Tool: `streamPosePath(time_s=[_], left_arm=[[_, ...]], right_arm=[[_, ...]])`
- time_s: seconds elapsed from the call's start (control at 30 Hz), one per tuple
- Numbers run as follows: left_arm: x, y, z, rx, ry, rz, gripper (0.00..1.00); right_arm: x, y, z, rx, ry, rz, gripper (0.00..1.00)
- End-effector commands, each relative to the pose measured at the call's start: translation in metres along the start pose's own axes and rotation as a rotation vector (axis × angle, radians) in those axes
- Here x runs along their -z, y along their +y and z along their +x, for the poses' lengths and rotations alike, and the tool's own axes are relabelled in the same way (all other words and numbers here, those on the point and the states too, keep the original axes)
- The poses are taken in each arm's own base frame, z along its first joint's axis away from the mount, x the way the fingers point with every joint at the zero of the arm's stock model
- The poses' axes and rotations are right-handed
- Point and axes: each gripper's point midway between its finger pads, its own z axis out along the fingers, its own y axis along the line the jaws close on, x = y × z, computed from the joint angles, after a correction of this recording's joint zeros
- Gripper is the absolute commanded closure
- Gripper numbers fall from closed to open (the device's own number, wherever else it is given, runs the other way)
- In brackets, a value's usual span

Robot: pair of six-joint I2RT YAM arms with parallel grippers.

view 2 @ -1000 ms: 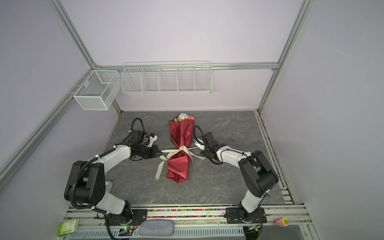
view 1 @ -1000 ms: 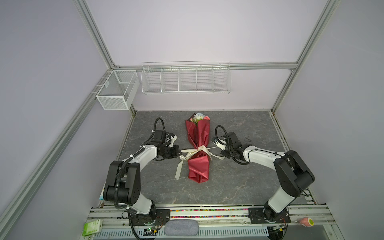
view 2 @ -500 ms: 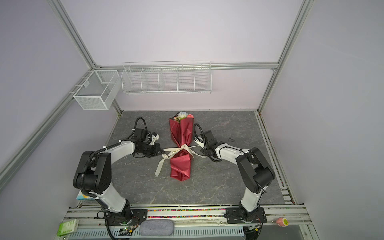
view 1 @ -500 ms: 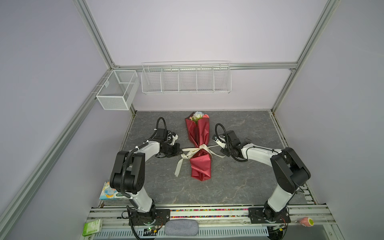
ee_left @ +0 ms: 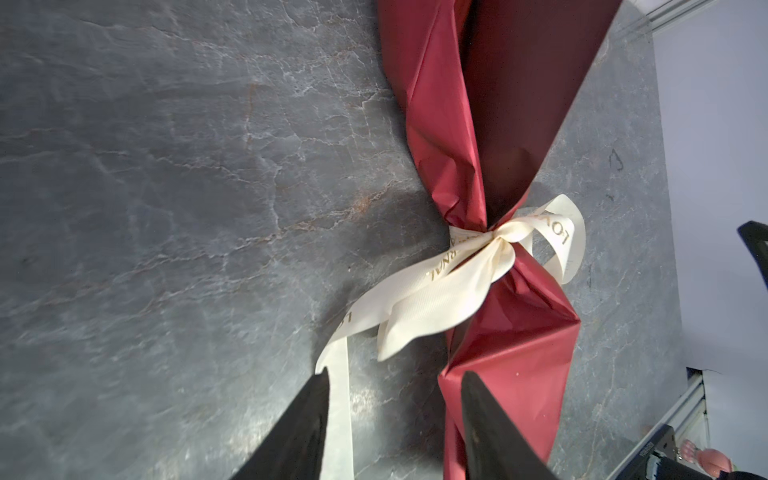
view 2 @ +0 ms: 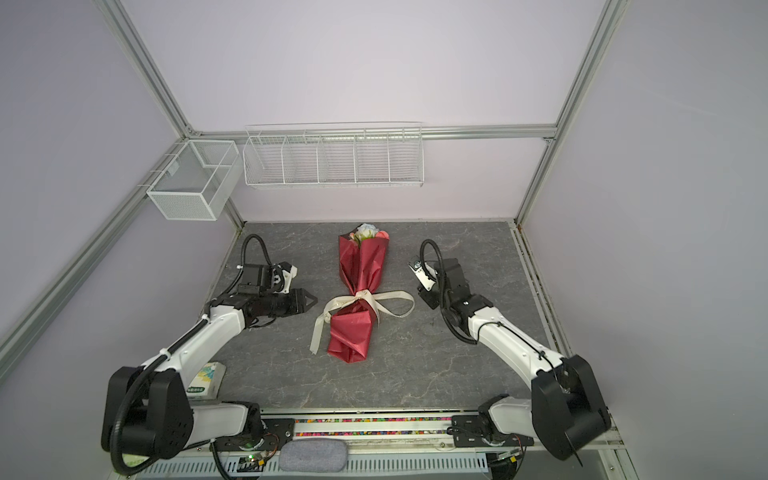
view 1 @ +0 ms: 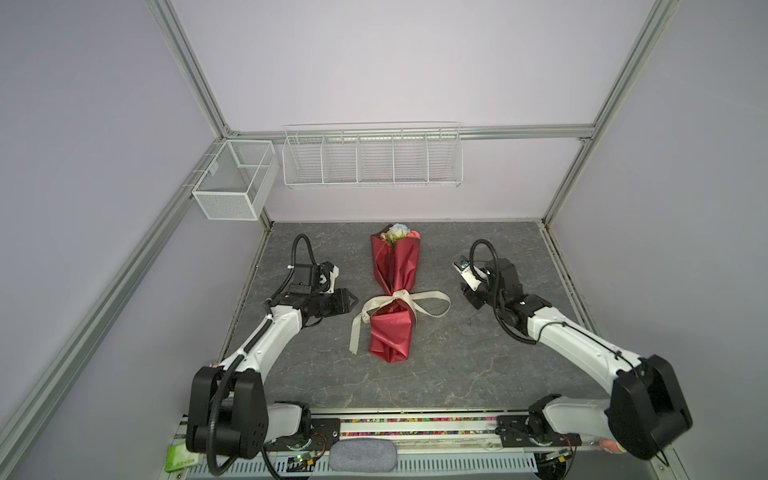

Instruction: Tie the bouquet of fake flowers

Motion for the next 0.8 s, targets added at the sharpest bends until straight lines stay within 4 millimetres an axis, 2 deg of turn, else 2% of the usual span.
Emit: streamPosePath(time_s=[0.0, 0.07, 0.1, 0.13, 0.17, 0.23, 0.3, 0.33, 0.43, 0.57, 0.67, 0.77], left_arm=[[0.017, 0.016, 0.001, 0.042, -0.089, -0.102, 0.48], [0.034, 0.027, -0.003, 0.052, -0.179, -0.180, 0.47], [0.041, 0.032, -0.005, 0.051, -0.220, -0.213, 0.46], [0.050, 0.036, -0.007, 0.052, -0.269, -0.245, 0.43], [0.059, 0.039, -0.009, 0.047, -0.308, -0.271, 0.39], [0.075, 0.043, -0.011, 0.047, -0.374, -0.311, 0.27], [0.088, 0.043, -0.014, 0.051, -0.441, -0.325, 0.14], [0.092, 0.044, -0.015, 0.057, -0.467, -0.330, 0.01], [0.102, 0.046, -0.021, 0.068, -0.527, -0.346, 0.00], [0.104, 0.066, -0.034, 0.100, -0.574, -0.463, 0.01], [0.107, 0.067, -0.045, 0.063, -0.588, -0.500, 0.00], [0.112, 0.069, -0.048, 0.001, -0.594, -0.538, 0.00]], right_arm=[[0.018, -0.052, 0.018, -0.222, -0.047, 0.215, 0.48], [0.030, -0.082, 0.047, -0.338, -0.037, 0.333, 0.43], [0.036, -0.097, 0.062, -0.391, -0.033, 0.393, 0.38], [0.042, -0.109, 0.079, -0.458, -0.026, 0.448, 0.17], [0.046, -0.117, 0.095, -0.515, -0.017, 0.478, 0.12], [0.050, -0.123, 0.118, -0.591, -0.019, 0.496, 0.11], [0.051, -0.127, 0.133, -0.649, -0.044, 0.500, 0.02], [0.049, -0.127, 0.137, -0.663, -0.062, 0.495, 0.10], [0.039, -0.122, 0.137, -0.653, -0.103, 0.451, 0.11], [0.018, -0.116, 0.130, -0.615, -0.172, 0.381, 0.11], [0.005, -0.115, 0.129, -0.607, -0.159, 0.334, 0.11], [0.005, -0.117, 0.129, -0.615, -0.165, 0.322, 0.11]])
